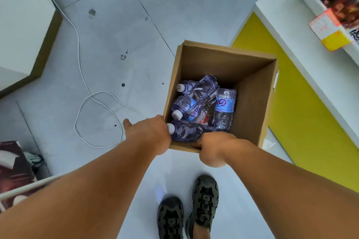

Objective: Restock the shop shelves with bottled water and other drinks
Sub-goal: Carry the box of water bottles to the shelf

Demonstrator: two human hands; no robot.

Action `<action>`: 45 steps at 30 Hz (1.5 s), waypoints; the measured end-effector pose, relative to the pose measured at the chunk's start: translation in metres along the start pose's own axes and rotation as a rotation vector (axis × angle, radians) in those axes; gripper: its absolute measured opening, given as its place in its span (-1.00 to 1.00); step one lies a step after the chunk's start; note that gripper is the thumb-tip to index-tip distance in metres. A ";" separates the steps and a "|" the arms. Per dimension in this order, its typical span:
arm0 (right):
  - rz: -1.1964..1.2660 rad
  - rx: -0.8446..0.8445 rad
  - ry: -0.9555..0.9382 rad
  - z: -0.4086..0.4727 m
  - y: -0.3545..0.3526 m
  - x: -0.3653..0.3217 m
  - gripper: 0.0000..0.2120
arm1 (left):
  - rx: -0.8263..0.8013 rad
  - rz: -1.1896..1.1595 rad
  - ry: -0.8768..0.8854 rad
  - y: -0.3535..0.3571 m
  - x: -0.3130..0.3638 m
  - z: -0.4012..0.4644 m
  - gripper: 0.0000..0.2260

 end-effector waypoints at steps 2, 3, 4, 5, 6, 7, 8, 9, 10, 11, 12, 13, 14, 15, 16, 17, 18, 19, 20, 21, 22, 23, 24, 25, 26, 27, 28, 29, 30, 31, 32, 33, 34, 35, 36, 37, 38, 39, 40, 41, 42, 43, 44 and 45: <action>0.008 0.002 0.005 -0.008 0.015 0.002 -0.47 | 0.011 0.005 0.015 0.011 0.003 -0.009 -0.76; 0.008 0.009 0.007 -0.011 0.023 0.003 -0.47 | 0.016 0.010 0.021 0.018 0.004 -0.013 -0.77; 0.010 0.017 0.007 -0.014 0.031 0.005 -0.47 | 0.020 0.017 0.024 0.025 0.006 -0.018 -0.77; 0.012 0.025 0.007 -0.017 0.039 0.006 -0.47 | 0.025 0.024 0.024 0.032 0.007 -0.023 -0.77; 0.016 0.030 0.003 -0.019 0.048 0.008 -0.47 | 0.027 0.031 0.025 0.039 0.008 -0.028 -0.76; 0.020 0.031 -0.002 -0.020 0.056 0.010 -0.47 | 0.027 0.032 0.026 0.046 0.010 -0.033 -0.75; 0.022 0.029 -0.006 -0.022 0.064 0.012 -0.48 | 0.026 0.028 0.027 0.053 0.011 -0.037 -0.73; 0.020 0.027 -0.010 -0.023 0.071 0.013 -0.49 | 0.027 0.022 0.026 0.058 0.012 -0.042 -0.71; 0.013 0.029 -0.015 -0.025 0.078 0.014 -0.50 | 0.028 0.017 0.020 0.064 0.013 -0.046 -0.69; 0.005 0.034 -0.021 -0.028 0.085 0.015 -0.51 | 0.026 0.014 0.013 0.069 0.014 -0.051 -0.70; -0.001 0.040 -0.028 -0.031 0.092 0.017 -0.52 | 0.024 0.013 0.003 0.074 0.017 -0.056 -0.71; 0.000 0.043 -0.033 -0.033 0.099 0.020 -0.52 | 0.020 0.012 -0.006 0.080 0.019 -0.061 -0.72; 0.001 0.045 -0.035 -0.036 0.107 0.024 -0.53 | 0.017 0.013 -0.014 0.087 0.022 -0.067 -0.72; -0.003 0.045 -0.038 -0.038 0.116 0.028 -0.54 | 0.016 0.015 -0.024 0.094 0.025 -0.073 -0.72; -0.015 0.044 -0.043 -0.040 0.124 0.032 -0.55 | 0.014 0.016 -0.036 0.102 0.028 -0.078 -0.72; -0.030 0.045 -0.051 -0.044 0.131 0.036 -0.56 | 0.010 0.013 -0.047 0.110 0.031 -0.084 -0.72; -0.047 0.049 -0.060 -0.047 0.139 0.040 -0.57 | 0.005 0.007 -0.055 0.119 0.035 -0.091 -0.72; -0.062 0.055 -0.068 -0.051 0.147 0.044 -0.58 | 0.002 0.003 -0.062 0.126 0.038 -0.097 -0.72; -0.072 0.061 -0.076 -0.055 0.156 0.049 -0.58 | 0.001 0.003 -0.067 0.134 0.042 -0.103 -0.72; -0.078 0.066 -0.083 -0.060 0.164 0.053 -0.58 | -0.002 0.006 -0.072 0.141 0.047 -0.109 -0.72; -0.080 0.067 -0.087 -0.065 0.173 0.059 -0.58 | -0.004 0.006 -0.077 0.149 0.052 -0.115 -0.72; -0.079 0.067 -0.088 -0.070 0.182 0.064 -0.57 | -0.005 0.004 -0.079 0.158 0.056 -0.122 -0.72; -0.078 0.066 -0.086 -0.076 0.191 0.070 -0.56 | -0.006 0.001 -0.077 0.166 0.062 -0.129 -0.72; -0.076 0.062 -0.080 -0.081 0.200 0.076 -0.55 | -0.007 0.000 -0.073 0.174 0.067 -0.136 -0.73; -0.069 0.059 -0.075 -0.087 0.209 0.081 -0.54 | -0.009 0.002 -0.065 0.182 0.072 -0.143 -0.73; -0.058 0.054 -0.069 -0.092 0.219 0.086 -0.54 | -0.011 0.009 -0.057 0.190 0.076 -0.150 -0.73; -0.043 0.052 -0.062 -0.097 0.228 0.090 -0.54 | -0.011 0.019 -0.045 0.197 0.080 -0.156 -0.74; -0.027 0.050 -0.053 -0.102 0.237 0.094 -0.54 | -0.008 0.031 -0.031 0.203 0.084 -0.162 -0.74; -0.008 0.045 -0.044 -0.106 0.246 0.097 -0.54 | -0.006 0.043 -0.018 0.209 0.088 -0.167 -0.74; 0.013 0.040 -0.035 -0.109 0.255 0.100 -0.54 | -0.006 0.057 -0.005 0.213 0.092 -0.171 -0.73; 0.035 0.037 -0.026 -0.113 0.263 0.102 -0.53 | -0.008 0.070 0.007 0.218 0.095 -0.174 -0.72; 0.058 0.034 -0.016 -0.117 0.271 0.105 -0.52 | -0.013 0.083 0.016 0.222 0.099 -0.178 -0.71; 0.084 0.034 -0.007 -0.121 0.279 0.107 -0.50 | -0.017 0.097 0.026 0.226 0.102 -0.182 -0.70; 0.110 0.036 0.001 -0.125 0.288 0.110 -0.49 | -0.021 0.110 0.039 0.231 0.106 -0.186 -0.69; 0.132 0.038 0.006 -0.129 0.297 0.114 -0.48 | -0.023 0.122 0.054 0.237 0.109 -0.191 -0.69; 0.147 0.035 0.008 -0.133 0.306 0.117 -0.49 | -0.023 0.130 0.068 0.242 0.113 -0.196 -0.70; 0.156 0.029 0.007 -0.137 0.314 0.119 -0.51 | -0.021 0.137 0.078 0.247 0.116 -0.202 -0.70; 0.164 0.021 0.005 -0.141 0.321 0.122 -0.51 | -0.019 0.144 0.084 0.253 0.118 -0.208 -0.70; 0.171 0.014 -0.001 -0.145 0.328 0.124 -0.50 | -0.019 0.155 0.087 0.258 0.121 -0.213 -0.70; 0.179 0.005 -0.008 -0.149 0.334 0.126 -0.48 | -0.022 0.167 0.091 0.263 0.124 -0.219 -0.70; 0.191 -0.005 -0.017 -0.153 0.341 0.128 -0.46 | -0.022 0.181 0.096 0.267 0.128 -0.223 -0.70; 0.206 -0.016 -0.023 -0.156 0.347 0.130 -0.44 | -0.018 0.195 0.101 0.271 0.132 -0.228 -0.71; 0.223 -0.022 -0.027 -0.159 0.354 0.133 -0.43 | -0.010 0.208 0.105 0.275 0.136 -0.231 -0.71; 0.235 -0.022 -0.030 -0.162 0.362 0.136 -0.42 | -0.001 0.223 0.106 0.279 0.140 -0.236 -0.70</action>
Point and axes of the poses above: each hand's wrist, its own z-axis towards the middle knuckle, its own y-axis out of the palm, x = y × z, the point moved 1 cm from there along z, towards the middle knuckle, and after that the axes turned 1 degree about x, right-handed, at the moved point
